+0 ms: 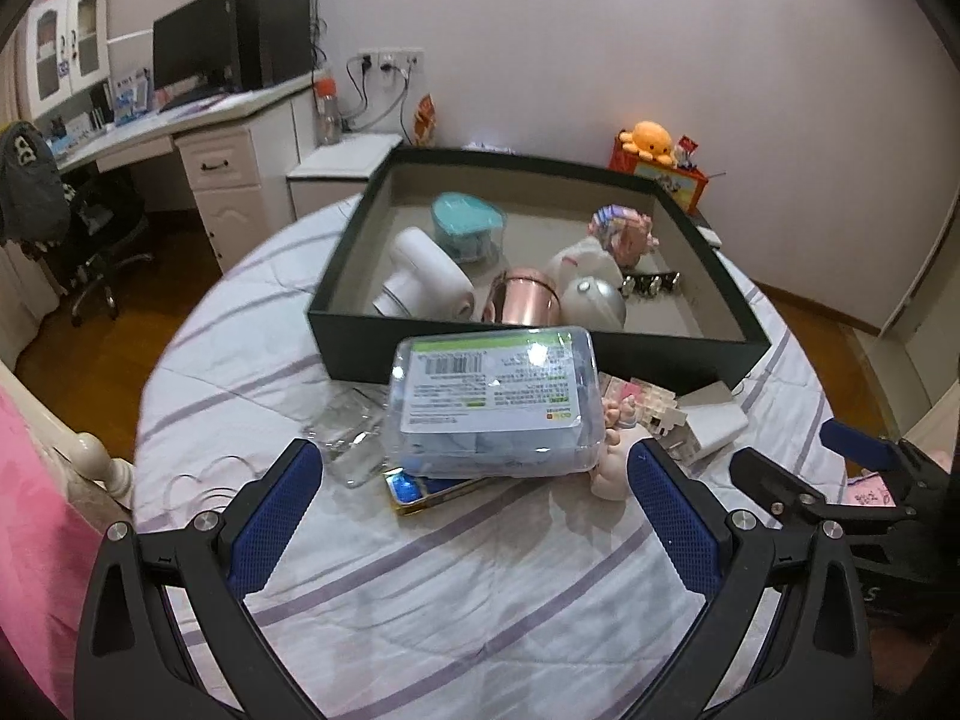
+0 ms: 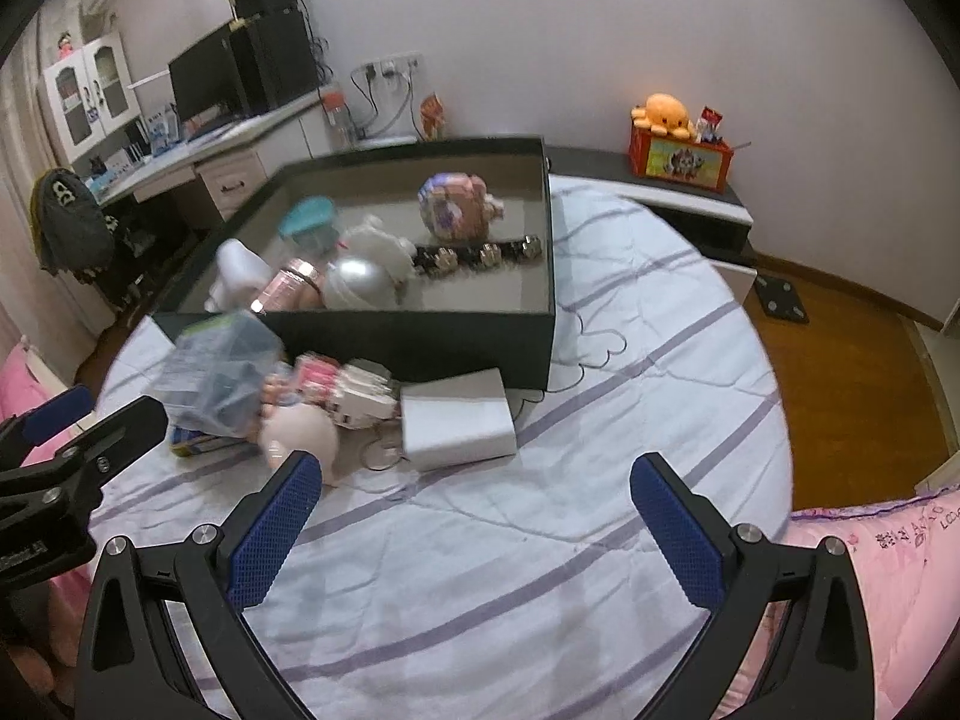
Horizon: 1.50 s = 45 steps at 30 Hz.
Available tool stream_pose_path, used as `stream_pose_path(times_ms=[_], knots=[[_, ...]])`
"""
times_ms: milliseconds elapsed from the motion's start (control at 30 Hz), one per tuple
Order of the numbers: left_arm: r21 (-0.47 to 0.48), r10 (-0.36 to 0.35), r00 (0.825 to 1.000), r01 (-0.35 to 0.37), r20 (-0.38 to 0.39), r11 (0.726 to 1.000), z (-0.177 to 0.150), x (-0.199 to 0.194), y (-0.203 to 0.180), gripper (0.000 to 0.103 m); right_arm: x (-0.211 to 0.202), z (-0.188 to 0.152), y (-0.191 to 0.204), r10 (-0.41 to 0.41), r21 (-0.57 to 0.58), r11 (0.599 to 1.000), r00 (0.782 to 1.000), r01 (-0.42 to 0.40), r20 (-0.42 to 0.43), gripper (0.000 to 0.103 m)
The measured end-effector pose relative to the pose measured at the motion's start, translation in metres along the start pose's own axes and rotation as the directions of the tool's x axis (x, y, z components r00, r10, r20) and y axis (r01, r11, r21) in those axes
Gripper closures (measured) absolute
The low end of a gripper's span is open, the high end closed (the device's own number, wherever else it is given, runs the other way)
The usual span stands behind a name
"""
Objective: Organize rigid objects
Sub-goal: 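Grasp the clear plastic box with the left tool while the right tool grasps the white block, then lower the clear plastic box and white block into the green box and release both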
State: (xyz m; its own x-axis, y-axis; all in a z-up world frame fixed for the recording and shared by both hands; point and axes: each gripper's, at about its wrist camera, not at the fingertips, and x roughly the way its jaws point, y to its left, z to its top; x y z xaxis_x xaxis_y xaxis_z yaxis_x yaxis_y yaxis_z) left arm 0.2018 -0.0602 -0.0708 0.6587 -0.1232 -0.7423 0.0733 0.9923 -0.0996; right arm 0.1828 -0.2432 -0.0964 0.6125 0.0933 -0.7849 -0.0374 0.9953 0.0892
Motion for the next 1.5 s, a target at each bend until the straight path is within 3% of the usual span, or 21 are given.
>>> stream_pose_path(times_ms=[333, 500, 600, 700, 767, 1200, 1500], knots=[[-0.033, -0.017, 0.999, 0.015, -0.05, 0.999, 0.002, 0.039, -0.002, 0.0, 0.046, 0.005, -0.001, 0.002, -0.018, 1.0, 0.998, -0.003, -0.062, 0.0], [-0.06, -0.048, 0.999, 0.047, -0.012, 0.997, 0.006, 0.043, 0.004, 0.001, 0.063, 0.006, 0.003, -0.009, -0.045, 0.999, 0.997, 0.005, -0.082, 0.0], [-0.062, -0.077, 0.997, 0.076, -0.01, 0.995, 0.008, 0.044, 0.005, 0.01, 0.066, 0.004, 0.006, -0.021, -0.063, 0.998, 0.997, 0.016, -0.076, 0.002], [-0.062, -0.08, 0.997, 0.08, -0.003, 0.995, 0.008, 0.045, 0.004, 0.01, 0.065, 0.004, 0.01, -0.028, -0.085, 0.996, 0.998, 0.023, -0.057, 0.019], [-0.063, -0.085, 0.996, 0.085, 0.0, 0.994, 0.007, 0.044, 0.004, 0.011, 0.061, 0.004, 0.014, -0.022, -0.1, 0.995, 0.999, 0.017, -0.047, 0.036], [-0.066, -0.073, 0.996, 0.077, 0.06, 0.995, 0.001, 0.009, 0.016, 0.011, 0.033, -0.007, 0.004, 0.03, -0.046, 0.998, 0.999, -0.031, -0.038, 0.036], [-0.053, -0.057, 0.992, 0.063, 0.109, 0.997, -0.001, -0.026, 0.021, 0.011, -0.005, -0.004, 0.008, 0.05, -0.04, 0.998, 0.998, -0.049, 0.023, 0.036]])
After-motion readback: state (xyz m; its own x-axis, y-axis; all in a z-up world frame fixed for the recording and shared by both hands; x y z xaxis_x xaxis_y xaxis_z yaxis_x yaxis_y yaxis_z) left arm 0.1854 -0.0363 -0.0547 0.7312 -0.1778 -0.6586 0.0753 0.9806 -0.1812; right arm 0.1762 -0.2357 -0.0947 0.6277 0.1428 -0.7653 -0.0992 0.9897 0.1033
